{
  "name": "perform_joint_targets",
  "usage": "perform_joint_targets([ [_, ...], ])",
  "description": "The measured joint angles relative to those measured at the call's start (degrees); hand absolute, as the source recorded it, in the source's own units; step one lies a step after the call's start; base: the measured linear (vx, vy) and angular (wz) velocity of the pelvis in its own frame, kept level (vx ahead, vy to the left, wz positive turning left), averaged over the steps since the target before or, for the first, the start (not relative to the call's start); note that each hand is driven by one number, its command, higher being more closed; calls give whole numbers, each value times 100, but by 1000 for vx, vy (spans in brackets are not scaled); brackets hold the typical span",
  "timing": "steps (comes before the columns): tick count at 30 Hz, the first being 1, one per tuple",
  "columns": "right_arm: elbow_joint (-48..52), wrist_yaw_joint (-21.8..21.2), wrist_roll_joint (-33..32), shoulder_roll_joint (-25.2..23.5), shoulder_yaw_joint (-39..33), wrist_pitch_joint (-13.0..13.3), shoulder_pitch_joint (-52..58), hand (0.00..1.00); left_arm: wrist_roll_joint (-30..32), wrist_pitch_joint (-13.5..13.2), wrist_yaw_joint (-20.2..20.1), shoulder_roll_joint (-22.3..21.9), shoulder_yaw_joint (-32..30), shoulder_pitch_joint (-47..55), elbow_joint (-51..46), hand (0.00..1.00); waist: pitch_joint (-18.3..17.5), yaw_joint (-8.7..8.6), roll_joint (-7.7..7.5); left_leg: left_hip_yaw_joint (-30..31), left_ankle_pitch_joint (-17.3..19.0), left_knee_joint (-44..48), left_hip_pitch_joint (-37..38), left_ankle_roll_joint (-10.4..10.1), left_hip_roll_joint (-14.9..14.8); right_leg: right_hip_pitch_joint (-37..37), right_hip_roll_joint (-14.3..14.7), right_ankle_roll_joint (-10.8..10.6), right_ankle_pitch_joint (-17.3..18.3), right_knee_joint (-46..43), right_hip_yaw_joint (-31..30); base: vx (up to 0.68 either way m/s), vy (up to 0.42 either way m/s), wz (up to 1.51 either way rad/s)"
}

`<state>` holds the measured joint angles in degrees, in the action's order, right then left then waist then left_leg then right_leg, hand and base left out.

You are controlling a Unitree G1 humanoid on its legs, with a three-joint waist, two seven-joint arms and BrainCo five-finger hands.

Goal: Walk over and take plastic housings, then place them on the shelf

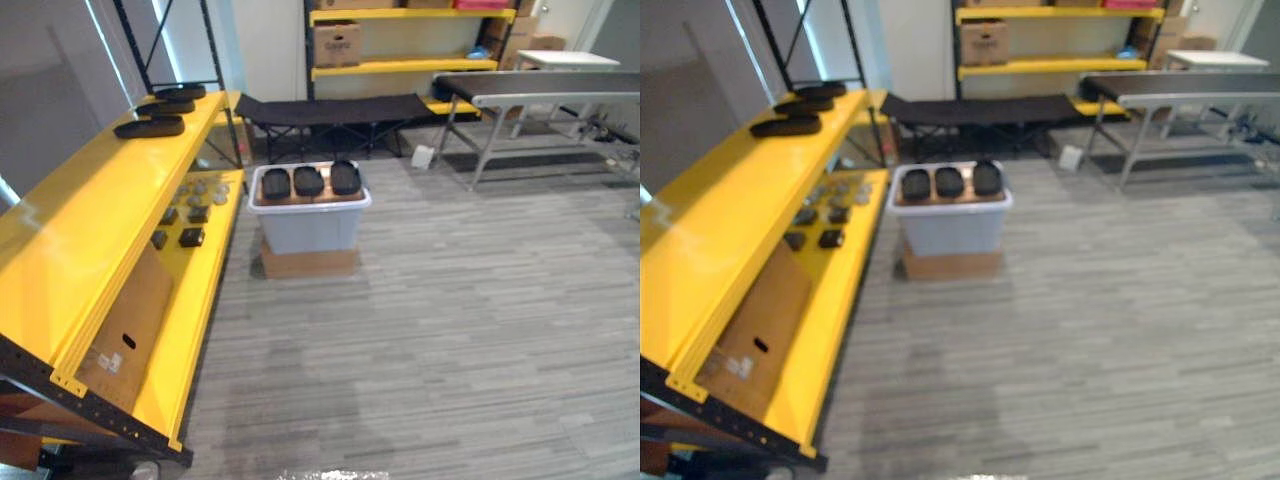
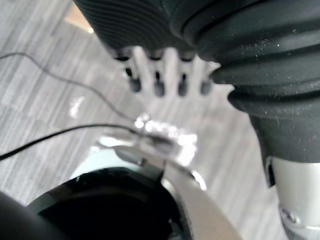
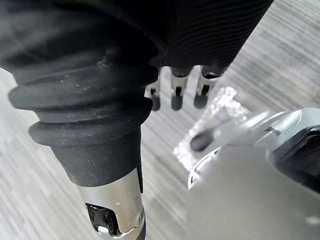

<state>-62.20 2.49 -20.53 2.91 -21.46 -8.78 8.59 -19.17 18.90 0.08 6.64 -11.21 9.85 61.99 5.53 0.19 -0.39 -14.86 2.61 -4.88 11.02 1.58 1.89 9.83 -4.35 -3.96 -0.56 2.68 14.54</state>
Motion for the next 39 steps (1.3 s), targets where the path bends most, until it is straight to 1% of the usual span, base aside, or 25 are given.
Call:
perform_joint_targets([
  [2,-3,-3,-114,-27,-42,1,-38,0,2,-6,-4,17,14,-27,7,0,22,-3,-27,24,5,23,18,-9,52,35,-46,-5,-2,44,98,84,34,11],
  [3,-5,-5,-120,-28,-82,5,-97,0,1,-9,-4,25,18,-52,7,0,43,-8,-10,22,5,23,23,-9,80,58,-66,-20,-12,75,110,59,27,7],
  [5,-8,-11,-124,-31,-82,11,-182,0,3,-31,-2,38,24,-85,7,0,169,-4,-27,22,6,23,91,-11,95,137,-79,-45,-28,95,115,11,8,2],
  [6,-8,-14,-126,-54,-77,13,-266,0,2,-111,22,57,60,-94,6,0,210,1,-55,21,19,22,102,-31,94,145,-79,-45,-28,94,119,-34,1,-1],
  [9,-9,-51,-140,-172,-52,18,-412,0,0,-140,110,105,138,-138,6,0,247,20,-116,19,19,21,102,-32,91,141,-78,-46,-28,93,120,-59,-14,-1],
  [15,-8,-115,-229,-154,51,17,-427,0,-15,-183,163,142,350,-148,5,0,251,36,-106,21,0,-14,103,-4,94,132,-90,-53,-20,70,131,-105,-12,-1],
  [23,-18,-116,-348,-133,96,-1,-432,0,-15,-181,194,139,357,-149,5,0,268,34,-132,30,-3,-20,95,3,130,136,-121,-90,-24,108,145,-59,5,1],
  [29,-140,-141,-575,-90,139,-125,-446,0,-15,-179,188,151,358,-153,7,0,261,27,-128,51,-8,-19,93,12,177,178,-156,-119,-83,187,213,-6,1,4],
  [32,-225,-144,-595,-90,138,-129,-493,0,-11,-178,188,168,362,-157,7,0,273,27,-153,77,-8,-19,100,11,182,202,-159,-118,-83,187,245,-27,-12,6],
  [39,-225,-113,-643,-91,131,-109,-481,0,77,-185,184,201,531,-195,23,0,272,26,-148,93,-8,-21,102,12,181,217,-162,-119,-82,187,260,-58,-13,1],
])
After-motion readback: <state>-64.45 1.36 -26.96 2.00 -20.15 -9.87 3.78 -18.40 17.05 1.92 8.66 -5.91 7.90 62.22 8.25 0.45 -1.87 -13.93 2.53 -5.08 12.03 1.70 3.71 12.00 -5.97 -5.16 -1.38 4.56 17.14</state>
